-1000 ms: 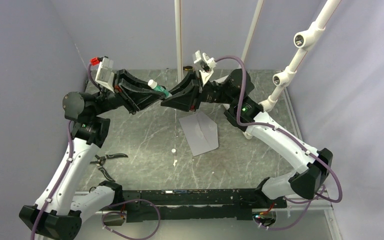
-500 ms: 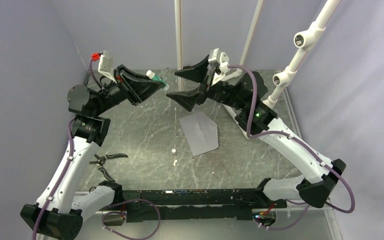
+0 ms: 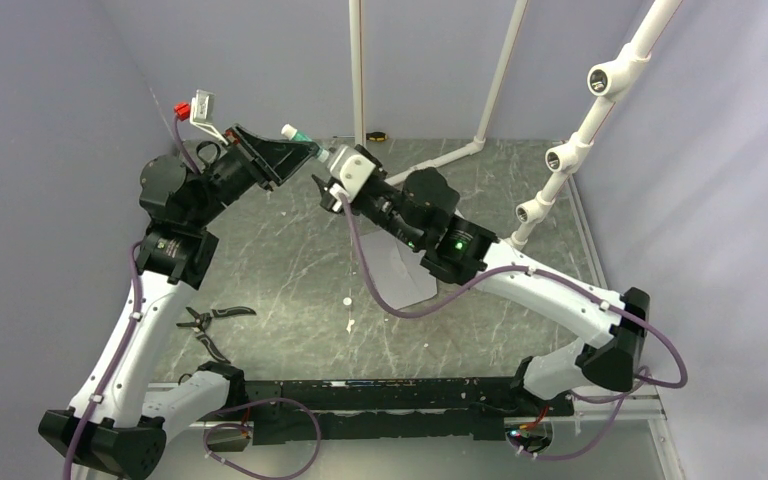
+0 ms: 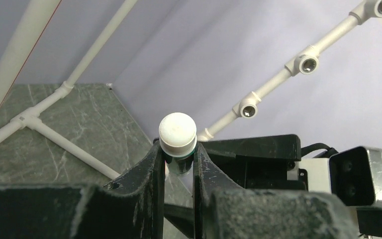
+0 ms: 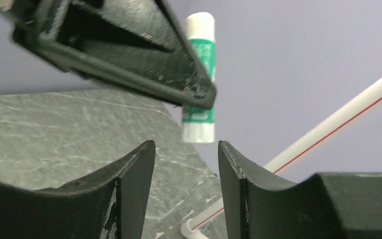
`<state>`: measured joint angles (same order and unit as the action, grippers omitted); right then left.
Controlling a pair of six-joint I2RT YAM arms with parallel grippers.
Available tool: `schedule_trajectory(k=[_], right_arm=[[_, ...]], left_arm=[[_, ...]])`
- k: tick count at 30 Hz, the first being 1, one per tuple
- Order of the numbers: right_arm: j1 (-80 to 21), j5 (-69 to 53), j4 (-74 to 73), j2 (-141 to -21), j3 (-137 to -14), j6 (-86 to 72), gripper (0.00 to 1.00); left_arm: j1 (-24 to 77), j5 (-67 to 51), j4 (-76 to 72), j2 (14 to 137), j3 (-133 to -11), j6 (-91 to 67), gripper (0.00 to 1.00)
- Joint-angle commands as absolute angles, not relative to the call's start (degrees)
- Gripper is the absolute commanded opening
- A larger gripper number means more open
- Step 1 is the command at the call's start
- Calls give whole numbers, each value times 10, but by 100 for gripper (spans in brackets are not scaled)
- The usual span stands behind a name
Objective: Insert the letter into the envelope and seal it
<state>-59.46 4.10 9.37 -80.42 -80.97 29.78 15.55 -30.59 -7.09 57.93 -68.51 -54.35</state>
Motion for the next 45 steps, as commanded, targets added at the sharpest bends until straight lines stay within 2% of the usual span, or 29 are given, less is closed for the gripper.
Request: schedule_trajectory(k=[1,6,10,12,16,18,20,23,26,29,32,36,37,38,40,41,43,45], right_arm=[[-597,107,100,-819,-878,331,51],[-597,98,89,-828,-889,326,51],[-597,81,72,-834,-902,323,48],[-597,74,60,-838,-911,321,39],[-595,63,32,-846,-932,301,11],[-592,41,25,-839,-933,281,1],[-580,-6,6,-827,-939,244,0],[-538,-153,-30,-793,-938,163,0],[-486,-287,-24,-771,-930,76,0],[-465,-366,6,-761,-919,17,0],[-462,-397,40,-763,-916,-28,0],[-460,-360,40,-767,-925,-62,0],[-460,-339,35,-765,-923,-55,1],[-461,-318,33,-761,-917,-49,13],[-462,-279,51,-749,-891,-21,49],[-465,-262,66,-742,-874,4,63],[-478,-223,97,-731,-842,70,77],[-486,-194,132,-732,-821,116,79]], left_arm=[[155,-288,-57,575,-708,-548,2],[155,-293,-52,574,-709,-539,2],[155,-298,-53,572,-708,-529,2],[155,-304,-60,571,-706,-524,2],[155,-320,-72,569,-704,-503,2],[155,-334,-82,565,-700,-482,2],[155,-361,-98,561,-694,-460,2],[155,-414,-142,551,-673,-436,2],[155,-456,-206,537,-643,-432,2],[155,-478,-248,534,-628,-432,2],[155,-492,-270,538,-627,-438,2],[155,-493,-288,541,-624,-451,2],[155,-489,-289,541,-623,-454,2],[155,-478,-284,541,-625,-459,2],[155,-442,-267,541,-633,-475,2],[155,-428,-256,542,-639,-490,2],[155,-389,-241,545,-650,-527,3],[155,-359,-235,551,-655,-566,2]])
